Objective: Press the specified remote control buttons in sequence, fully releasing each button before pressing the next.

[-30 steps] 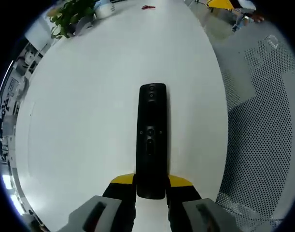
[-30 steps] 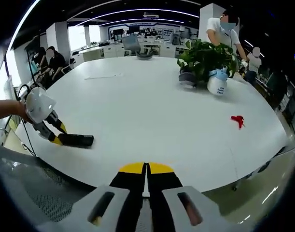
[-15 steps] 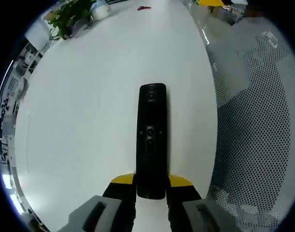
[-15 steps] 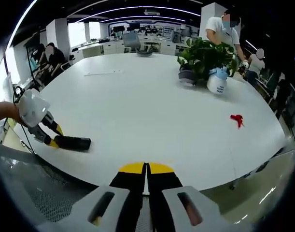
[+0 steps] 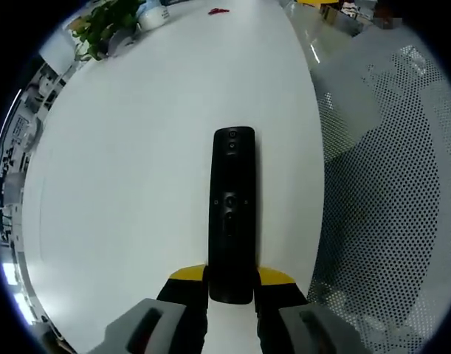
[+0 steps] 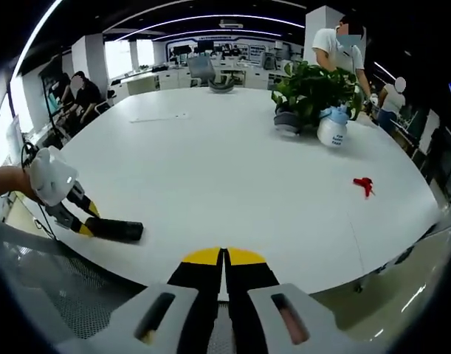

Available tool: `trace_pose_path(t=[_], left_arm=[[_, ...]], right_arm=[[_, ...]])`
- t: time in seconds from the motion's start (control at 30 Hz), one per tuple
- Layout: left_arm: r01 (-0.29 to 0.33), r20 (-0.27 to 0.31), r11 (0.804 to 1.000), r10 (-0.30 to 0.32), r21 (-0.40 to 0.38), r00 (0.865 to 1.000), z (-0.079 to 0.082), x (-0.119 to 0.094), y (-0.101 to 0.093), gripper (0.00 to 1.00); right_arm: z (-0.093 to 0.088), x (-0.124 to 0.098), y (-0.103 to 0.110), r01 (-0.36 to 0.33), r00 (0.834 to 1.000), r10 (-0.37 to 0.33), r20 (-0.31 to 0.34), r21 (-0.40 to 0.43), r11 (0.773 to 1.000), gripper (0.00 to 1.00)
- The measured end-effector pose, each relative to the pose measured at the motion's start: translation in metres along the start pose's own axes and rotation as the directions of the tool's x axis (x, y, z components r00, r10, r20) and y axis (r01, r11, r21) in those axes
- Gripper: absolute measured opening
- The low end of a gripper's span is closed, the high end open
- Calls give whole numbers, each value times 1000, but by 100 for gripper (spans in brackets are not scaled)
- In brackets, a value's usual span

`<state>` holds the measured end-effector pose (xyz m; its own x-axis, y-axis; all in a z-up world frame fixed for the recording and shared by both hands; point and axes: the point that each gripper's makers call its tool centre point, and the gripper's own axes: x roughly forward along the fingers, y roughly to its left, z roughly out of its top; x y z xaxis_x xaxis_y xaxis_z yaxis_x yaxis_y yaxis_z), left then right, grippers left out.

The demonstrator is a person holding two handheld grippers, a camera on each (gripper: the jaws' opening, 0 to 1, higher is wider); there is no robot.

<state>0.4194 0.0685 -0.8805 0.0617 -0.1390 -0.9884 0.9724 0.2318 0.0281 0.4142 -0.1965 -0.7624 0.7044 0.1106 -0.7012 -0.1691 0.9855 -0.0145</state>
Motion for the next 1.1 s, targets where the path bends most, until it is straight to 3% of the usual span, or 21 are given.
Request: trace_pose_path(t=[0.33, 0.47, 0.6, 0.7, 0.8, 0.9, 1.0, 1.1], left_arm=[[-9, 42, 999, 10, -41, 999, 2, 0, -13, 23], [-12, 36, 999, 14, -46, 999, 4, 0, -16, 23], [-15, 33, 999, 17, -48, 999, 5, 0, -22, 23], [-16, 70, 997, 21, -76, 997, 5, -1, -24, 23], [-15, 119, 996, 25, -88, 993, 5, -1, -25, 23], [-10, 158, 997, 22, -76, 987, 5, -2, -26, 23], [-10, 177, 997, 25, -82, 984, 5, -2, -26, 23], [-10, 195, 996, 27, -88, 980, 6, -2, -26, 24]], right_arm=[[4, -1, 1, -14, 1000, 14, 25, 25, 1000, 0], [3, 0, 3, -24, 1000, 23, 17, 25, 999, 0], [10, -3, 5, -44, 998, 41, 51, 51, 998, 0], [14, -5, 6, -60, 996, 56, 65, 75, 995, 0], [24, -8, 15, -107, 991, 99, 94, 82, 991, 0], [26, -7, 22, -114, 991, 111, 69, 37, 993, 0], [39, -8, 25, -128, 988, 126, 91, 13, 992, 0], [62, -3, 37, -193, 975, 192, 113, 6, 981, 0]])
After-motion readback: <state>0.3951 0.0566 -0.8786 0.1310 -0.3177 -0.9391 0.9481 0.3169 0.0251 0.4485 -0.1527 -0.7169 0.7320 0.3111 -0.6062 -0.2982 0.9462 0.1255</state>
